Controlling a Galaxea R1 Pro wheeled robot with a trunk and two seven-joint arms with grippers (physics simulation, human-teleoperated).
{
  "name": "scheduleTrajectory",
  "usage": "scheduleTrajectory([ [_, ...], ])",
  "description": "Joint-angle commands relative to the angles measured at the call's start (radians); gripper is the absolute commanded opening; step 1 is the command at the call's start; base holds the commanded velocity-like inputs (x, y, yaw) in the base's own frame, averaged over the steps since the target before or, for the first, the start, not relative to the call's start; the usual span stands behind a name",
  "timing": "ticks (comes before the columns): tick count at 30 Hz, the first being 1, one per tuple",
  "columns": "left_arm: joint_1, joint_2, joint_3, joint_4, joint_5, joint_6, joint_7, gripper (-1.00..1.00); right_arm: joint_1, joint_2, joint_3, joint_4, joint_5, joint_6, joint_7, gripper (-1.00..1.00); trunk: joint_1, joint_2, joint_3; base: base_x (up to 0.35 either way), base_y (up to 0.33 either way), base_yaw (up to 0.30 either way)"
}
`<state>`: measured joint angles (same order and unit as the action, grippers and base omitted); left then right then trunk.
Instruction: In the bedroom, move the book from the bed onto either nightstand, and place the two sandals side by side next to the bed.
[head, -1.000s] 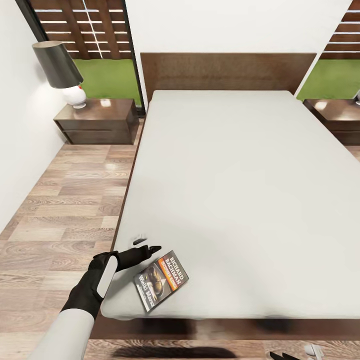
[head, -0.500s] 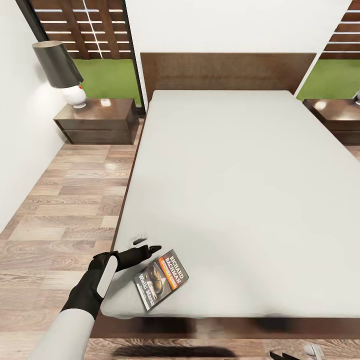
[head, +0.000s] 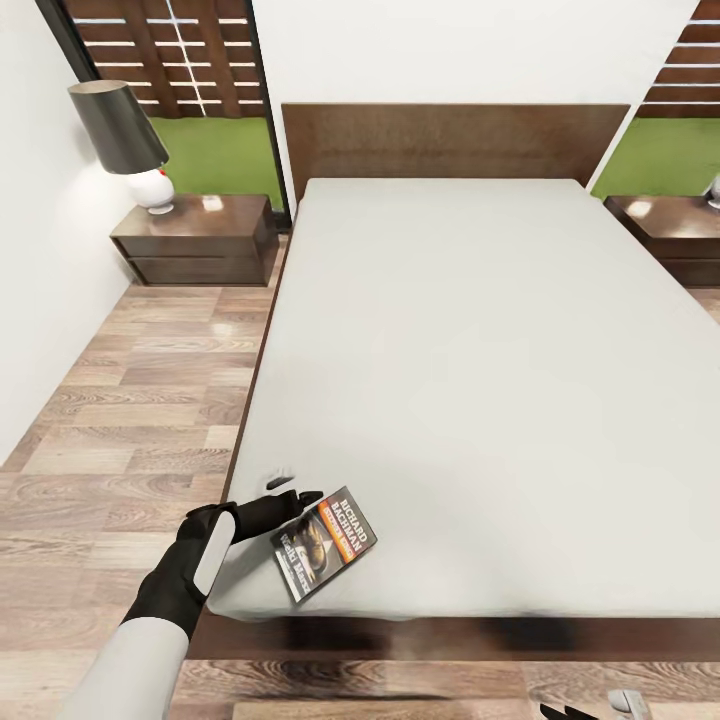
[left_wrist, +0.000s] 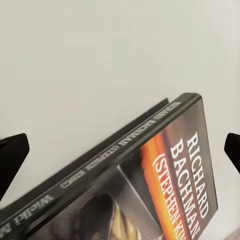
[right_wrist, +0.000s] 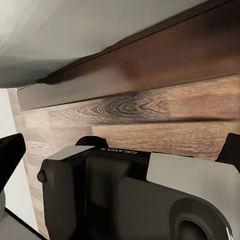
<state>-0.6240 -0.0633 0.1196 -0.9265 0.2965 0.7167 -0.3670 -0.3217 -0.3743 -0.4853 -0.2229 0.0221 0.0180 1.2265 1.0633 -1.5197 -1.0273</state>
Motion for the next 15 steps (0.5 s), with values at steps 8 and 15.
scheduleTrajectory([
  [8, 0.000, -0.001, 0.003, 0.000, -0.007, 0.007, -0.001, 1.00, -0.001, 0.000, -0.004, 0.000, 0.002, 0.002, 0.004, 1.00, 0.000, 0.000, -0.001, -0.156, 0.000, 0.000],
  [15, 0.000, -0.001, 0.003, 0.001, -0.007, 0.007, -0.001, 1.00, -0.001, 0.000, -0.004, 0.000, 0.002, 0.002, 0.004, 1.00, 0.000, 0.000, -0.001, -0.017, 0.000, 0.000],
])
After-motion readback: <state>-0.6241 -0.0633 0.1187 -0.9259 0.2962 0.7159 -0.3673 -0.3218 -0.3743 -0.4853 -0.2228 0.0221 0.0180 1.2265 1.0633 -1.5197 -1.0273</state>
